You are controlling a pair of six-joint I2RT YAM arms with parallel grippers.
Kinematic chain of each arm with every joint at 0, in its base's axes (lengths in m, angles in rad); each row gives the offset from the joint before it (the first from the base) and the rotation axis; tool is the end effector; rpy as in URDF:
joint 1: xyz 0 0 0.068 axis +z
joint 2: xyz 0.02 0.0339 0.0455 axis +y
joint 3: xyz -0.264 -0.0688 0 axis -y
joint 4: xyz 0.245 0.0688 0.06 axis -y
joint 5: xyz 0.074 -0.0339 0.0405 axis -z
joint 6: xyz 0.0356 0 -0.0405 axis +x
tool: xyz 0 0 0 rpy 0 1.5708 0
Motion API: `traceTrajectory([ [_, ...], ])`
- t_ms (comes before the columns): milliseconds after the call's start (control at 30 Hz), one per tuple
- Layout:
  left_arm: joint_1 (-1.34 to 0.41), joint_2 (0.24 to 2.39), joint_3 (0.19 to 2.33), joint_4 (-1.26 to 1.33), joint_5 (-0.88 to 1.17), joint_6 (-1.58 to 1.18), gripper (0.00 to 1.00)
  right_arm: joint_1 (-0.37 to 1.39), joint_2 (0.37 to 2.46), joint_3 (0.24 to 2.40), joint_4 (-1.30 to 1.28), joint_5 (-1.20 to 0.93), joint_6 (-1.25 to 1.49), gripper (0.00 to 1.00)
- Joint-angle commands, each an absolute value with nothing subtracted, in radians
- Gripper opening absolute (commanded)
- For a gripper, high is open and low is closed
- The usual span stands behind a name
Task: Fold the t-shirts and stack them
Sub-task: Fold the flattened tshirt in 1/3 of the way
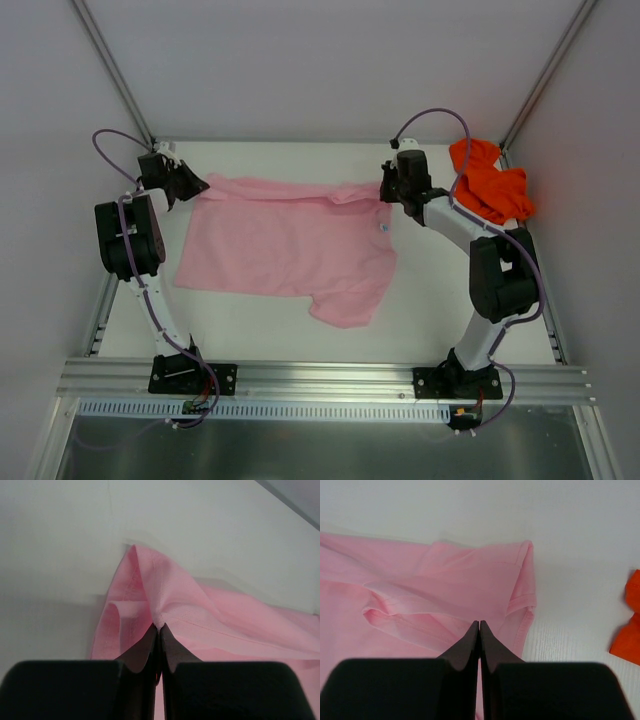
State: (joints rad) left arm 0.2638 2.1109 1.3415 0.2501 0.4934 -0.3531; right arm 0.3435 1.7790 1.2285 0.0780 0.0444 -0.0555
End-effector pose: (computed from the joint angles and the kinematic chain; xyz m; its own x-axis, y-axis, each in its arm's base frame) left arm 0.4533 0.1050 0.1603 -0.5074 -0.4525 -0.7333 -0.0087 0.8537 -0.5208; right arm 0.3888 0.1374 0.2449 -0.4113 -0.2060 -0.8879 -0.3225 0.9440 -0.0696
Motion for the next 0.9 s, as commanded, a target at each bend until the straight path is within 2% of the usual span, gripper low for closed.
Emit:
traceTrajectory([
  [0, 0.278, 2.079, 1.333, 0.249, 0.479, -0.327, 0.0, 0.35, 1.729, 1.212, 0.11, 0.041, -0.022, 0.01],
  [467, 0.291, 2.036, 1.301, 0.224, 0.385, -0.359, 0.0, 0.359, 1.743, 1.167, 0.08, 0.02, -0.006, 0.01],
  [600, 0.298, 2.019, 1.292, 0.236, 0.414, -0.367, 0.09, 0.362, 1.752, 1.169, 0.075, 0.011, -0.003, 0.01],
  [633, 0.298, 2.011, 1.29, 0.241, 0.429, -0.365, 0.14, 0.362, 1.753, 1.17, 0.074, 0.011, -0.005, 0.01],
  [667, 0.298, 2.006, 1.289, 0.245, 0.445, -0.364, 0.28, 0.364, 1.753, 1.17, 0.068, 0.011, -0.005, 0.01],
  [733, 0.298, 1.988, 1.289, 0.25, 0.485, -0.362, 0.46, 0.364, 1.753, 1.175, 0.06, 0.012, -0.006, 0.01],
  [767, 0.298, 1.98, 1.287, 0.25, 0.495, -0.359, 0.69, 0.364, 1.75, 1.184, 0.048, 0.011, -0.011, 0.01],
  [867, 0.298, 1.933, 1.287, 0.235, 0.541, -0.341, 0.92, 0.364, 1.734, 1.193, 0.031, -0.038, -0.021, 0.25],
])
